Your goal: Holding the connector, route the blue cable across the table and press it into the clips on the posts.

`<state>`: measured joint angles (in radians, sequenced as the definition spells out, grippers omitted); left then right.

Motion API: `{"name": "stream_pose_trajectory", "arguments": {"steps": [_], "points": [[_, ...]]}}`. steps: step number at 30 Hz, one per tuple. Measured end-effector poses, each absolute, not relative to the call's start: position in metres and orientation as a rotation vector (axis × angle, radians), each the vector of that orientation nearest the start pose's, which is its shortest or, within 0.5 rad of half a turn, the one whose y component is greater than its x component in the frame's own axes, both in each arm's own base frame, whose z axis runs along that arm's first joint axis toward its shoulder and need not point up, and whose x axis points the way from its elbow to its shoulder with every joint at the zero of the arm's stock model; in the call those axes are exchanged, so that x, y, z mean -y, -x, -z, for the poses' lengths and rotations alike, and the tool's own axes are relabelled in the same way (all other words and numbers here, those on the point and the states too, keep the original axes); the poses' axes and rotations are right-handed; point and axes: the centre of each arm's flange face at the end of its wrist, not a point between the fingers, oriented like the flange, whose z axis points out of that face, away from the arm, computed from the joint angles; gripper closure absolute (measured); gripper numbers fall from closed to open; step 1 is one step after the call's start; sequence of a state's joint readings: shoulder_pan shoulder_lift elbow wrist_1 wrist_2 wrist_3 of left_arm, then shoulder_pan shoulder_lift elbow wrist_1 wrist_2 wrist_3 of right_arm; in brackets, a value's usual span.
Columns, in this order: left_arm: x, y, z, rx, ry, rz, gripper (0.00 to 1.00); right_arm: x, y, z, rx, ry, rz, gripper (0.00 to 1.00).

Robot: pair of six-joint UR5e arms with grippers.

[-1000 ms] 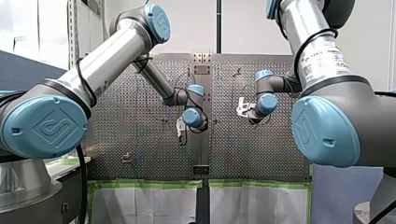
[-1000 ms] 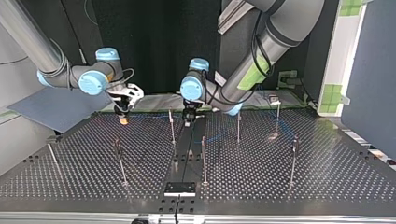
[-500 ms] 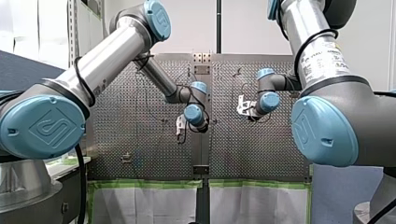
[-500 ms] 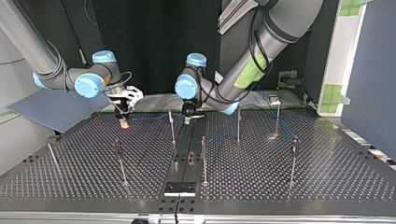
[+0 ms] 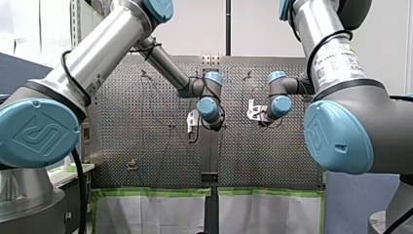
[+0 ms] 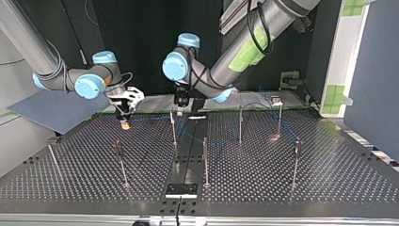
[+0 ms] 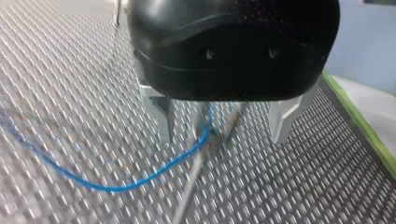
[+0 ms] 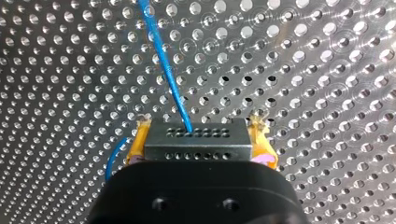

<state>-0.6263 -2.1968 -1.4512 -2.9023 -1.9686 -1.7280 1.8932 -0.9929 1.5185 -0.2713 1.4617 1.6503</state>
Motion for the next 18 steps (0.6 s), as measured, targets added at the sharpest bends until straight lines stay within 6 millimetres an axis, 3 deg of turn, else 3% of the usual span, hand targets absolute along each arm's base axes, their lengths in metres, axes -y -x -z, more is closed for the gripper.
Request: {"name": "stream_pose_trajectory", "arguments": {"steps": [10, 18], "points": [[0.499, -0.424, -0.207, -1.747, -0.13, 0.285, 0.0, 0.567, -0.332, -0.217, 1.224, -1.672, -1.43, 1.0], [0.535, -0.404, -0.197, -1.717, -0.119, 0.336, 0.0, 0.569, -0.326, -0.231, 1.208, -1.657, -1.445, 1.0]]}}
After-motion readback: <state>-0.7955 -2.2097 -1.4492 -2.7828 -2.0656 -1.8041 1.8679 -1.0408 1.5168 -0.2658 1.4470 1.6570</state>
